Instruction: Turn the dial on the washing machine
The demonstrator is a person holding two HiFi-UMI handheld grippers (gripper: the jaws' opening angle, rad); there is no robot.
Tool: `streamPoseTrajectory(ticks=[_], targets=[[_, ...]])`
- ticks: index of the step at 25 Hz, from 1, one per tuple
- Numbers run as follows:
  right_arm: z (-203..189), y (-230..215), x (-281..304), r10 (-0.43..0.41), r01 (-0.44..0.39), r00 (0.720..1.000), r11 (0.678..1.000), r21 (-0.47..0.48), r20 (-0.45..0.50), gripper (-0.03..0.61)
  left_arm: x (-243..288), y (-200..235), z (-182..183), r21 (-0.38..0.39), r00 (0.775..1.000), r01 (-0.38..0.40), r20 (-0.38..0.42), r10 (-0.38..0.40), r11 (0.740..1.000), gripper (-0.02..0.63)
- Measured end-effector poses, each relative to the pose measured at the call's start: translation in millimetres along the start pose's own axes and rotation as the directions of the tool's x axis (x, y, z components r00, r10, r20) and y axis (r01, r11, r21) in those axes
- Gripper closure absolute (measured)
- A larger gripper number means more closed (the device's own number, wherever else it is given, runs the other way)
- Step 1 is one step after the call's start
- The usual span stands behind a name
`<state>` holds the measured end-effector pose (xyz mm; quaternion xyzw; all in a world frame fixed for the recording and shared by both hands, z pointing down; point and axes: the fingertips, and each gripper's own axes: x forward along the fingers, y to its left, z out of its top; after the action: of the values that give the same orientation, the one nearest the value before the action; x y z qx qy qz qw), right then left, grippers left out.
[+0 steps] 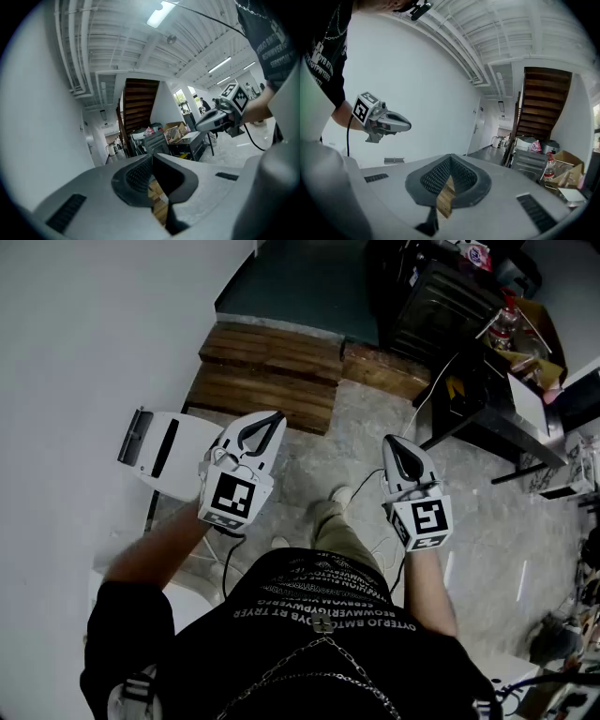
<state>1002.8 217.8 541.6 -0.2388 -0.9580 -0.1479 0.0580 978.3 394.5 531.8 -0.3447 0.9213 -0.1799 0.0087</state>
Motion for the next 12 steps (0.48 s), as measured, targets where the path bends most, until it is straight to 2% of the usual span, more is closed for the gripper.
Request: streamPoseTrajectory(ticks=[4, 9, 12], targets=[[-12, -10, 0, 0.016, -0.016, 1.000, 1.000, 0.022, 0.008, 0.583, 14, -8, -15, 0.028, 0.999, 0.030, -0.042, -0.029, 0.999, 0.601], [-19, -31, 25, 0.042, -0.043, 0.999, 0.996, 0.083, 0.018, 0.583, 35, 3, -1, -0.050, 0.999, -0.040, -0.012, 0.040, 0.998, 0.601], [-24, -48, 46, 0.035, -0.038, 0.999, 0.995, 0.097, 0.023, 0.583, 57, 10, 3, -0.049, 0.997, -0.077, 0.001, 0.077, 0.996, 0.601]])
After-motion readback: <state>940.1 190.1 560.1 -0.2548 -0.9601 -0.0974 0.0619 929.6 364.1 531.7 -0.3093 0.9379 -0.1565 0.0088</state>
